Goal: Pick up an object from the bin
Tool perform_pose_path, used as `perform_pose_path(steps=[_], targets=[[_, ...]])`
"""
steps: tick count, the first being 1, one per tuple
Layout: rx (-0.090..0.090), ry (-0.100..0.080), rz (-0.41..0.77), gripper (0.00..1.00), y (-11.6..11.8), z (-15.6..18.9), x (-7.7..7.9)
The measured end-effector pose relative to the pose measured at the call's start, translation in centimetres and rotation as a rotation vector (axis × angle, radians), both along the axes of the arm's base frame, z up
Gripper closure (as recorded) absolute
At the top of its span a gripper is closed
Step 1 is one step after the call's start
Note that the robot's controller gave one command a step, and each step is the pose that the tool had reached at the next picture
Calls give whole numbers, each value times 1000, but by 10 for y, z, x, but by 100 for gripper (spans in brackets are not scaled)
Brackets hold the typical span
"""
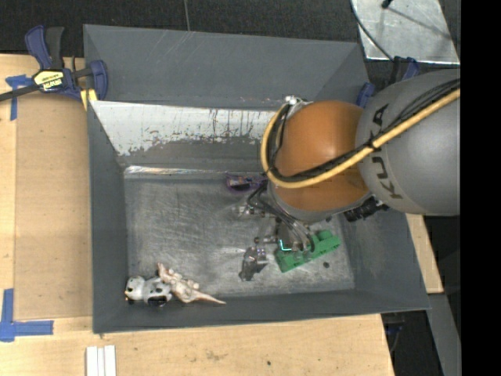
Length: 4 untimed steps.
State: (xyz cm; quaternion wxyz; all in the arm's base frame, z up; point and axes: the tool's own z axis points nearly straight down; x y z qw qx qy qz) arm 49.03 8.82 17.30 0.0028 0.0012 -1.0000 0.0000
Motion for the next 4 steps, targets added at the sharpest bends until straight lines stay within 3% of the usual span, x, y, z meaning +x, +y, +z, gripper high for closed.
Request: perform_pose_path(steps=[1,2,3,4], targets=[[1,-8,-3,0,0,4,2],[0,-10,42,0,-79,-54,7],[-1,-9,152,0,-117,-67,8],[-1,-11,181,0,-155,-60,29]])
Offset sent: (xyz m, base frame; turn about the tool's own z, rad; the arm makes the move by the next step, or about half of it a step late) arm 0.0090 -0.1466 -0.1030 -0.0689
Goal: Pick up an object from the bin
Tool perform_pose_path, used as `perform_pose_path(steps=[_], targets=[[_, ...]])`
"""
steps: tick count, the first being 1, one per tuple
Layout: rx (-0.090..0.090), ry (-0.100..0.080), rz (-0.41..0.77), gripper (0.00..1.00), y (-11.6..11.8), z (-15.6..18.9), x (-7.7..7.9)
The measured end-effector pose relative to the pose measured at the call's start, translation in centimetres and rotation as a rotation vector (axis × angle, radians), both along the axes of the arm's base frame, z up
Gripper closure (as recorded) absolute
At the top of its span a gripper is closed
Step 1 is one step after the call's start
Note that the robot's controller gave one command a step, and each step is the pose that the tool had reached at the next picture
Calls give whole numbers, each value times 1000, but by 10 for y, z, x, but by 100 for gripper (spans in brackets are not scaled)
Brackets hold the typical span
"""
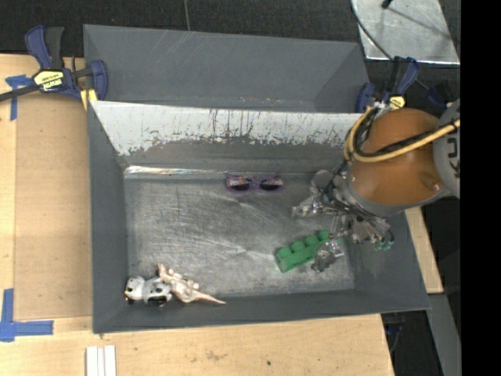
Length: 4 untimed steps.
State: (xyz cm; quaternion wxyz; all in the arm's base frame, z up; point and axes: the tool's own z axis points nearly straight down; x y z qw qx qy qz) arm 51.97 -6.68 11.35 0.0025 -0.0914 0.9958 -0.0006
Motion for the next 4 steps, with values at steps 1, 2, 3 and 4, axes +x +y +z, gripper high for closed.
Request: perform_pose_path(steps=[1,2,3,4], targets=[[0,1,69,0,-17,-41,8],[0,-17,-99,100,-11,-38,-9],[0,-17,-99,100,-11,-38,-9],[0,-8,-99,100,-10,-35,-11]])
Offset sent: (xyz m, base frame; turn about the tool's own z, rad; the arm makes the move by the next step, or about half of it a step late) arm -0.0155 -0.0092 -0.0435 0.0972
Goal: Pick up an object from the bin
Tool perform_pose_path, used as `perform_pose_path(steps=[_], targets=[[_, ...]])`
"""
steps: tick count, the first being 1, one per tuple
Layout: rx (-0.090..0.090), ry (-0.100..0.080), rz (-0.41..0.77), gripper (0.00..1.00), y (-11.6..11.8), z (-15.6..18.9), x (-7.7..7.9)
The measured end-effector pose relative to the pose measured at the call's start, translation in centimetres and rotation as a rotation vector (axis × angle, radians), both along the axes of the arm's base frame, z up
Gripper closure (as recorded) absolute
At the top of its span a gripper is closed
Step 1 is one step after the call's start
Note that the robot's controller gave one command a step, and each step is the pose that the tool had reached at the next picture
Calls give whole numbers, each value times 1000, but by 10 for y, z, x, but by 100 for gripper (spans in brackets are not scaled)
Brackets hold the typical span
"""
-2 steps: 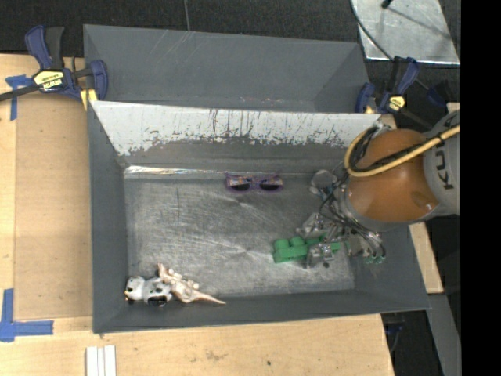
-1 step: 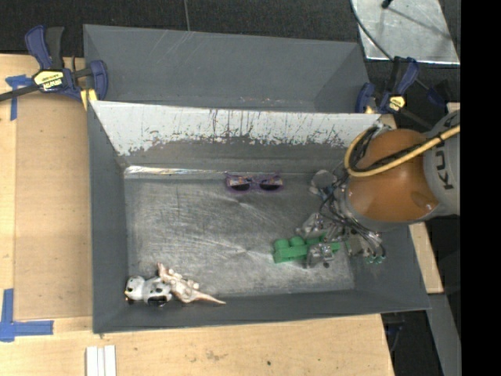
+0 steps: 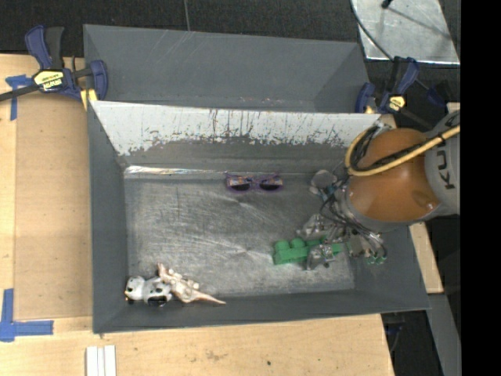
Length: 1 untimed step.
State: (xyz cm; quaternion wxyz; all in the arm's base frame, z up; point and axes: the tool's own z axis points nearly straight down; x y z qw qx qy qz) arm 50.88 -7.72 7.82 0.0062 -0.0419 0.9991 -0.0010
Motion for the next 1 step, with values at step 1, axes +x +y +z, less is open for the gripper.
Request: perform_pose_path(steps=[1], targets=[[1,8,-1,100,0,9,-1]])
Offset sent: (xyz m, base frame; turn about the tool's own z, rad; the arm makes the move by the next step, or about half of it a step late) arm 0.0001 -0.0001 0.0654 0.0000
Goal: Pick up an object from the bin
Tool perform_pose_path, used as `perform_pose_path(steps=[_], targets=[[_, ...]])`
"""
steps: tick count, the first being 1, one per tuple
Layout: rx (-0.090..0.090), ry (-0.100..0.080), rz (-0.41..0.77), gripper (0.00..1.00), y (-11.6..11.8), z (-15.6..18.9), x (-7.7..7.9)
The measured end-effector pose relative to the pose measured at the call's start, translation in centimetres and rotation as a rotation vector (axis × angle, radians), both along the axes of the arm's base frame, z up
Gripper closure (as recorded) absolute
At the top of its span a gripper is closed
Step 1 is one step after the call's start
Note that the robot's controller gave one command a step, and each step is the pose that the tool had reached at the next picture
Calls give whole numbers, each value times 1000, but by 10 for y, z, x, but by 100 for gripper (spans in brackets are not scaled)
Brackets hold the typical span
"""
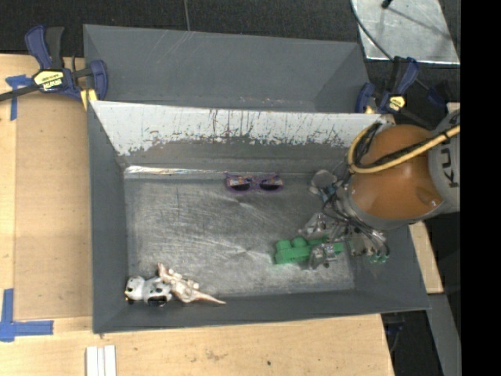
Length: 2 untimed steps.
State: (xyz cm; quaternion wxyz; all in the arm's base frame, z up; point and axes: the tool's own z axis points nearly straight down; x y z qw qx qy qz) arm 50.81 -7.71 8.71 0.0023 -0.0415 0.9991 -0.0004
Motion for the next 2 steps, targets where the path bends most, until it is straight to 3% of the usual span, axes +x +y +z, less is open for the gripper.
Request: perform_pose_path(steps=[2], targets=[[2,11,-1,100,0,29,-2]])
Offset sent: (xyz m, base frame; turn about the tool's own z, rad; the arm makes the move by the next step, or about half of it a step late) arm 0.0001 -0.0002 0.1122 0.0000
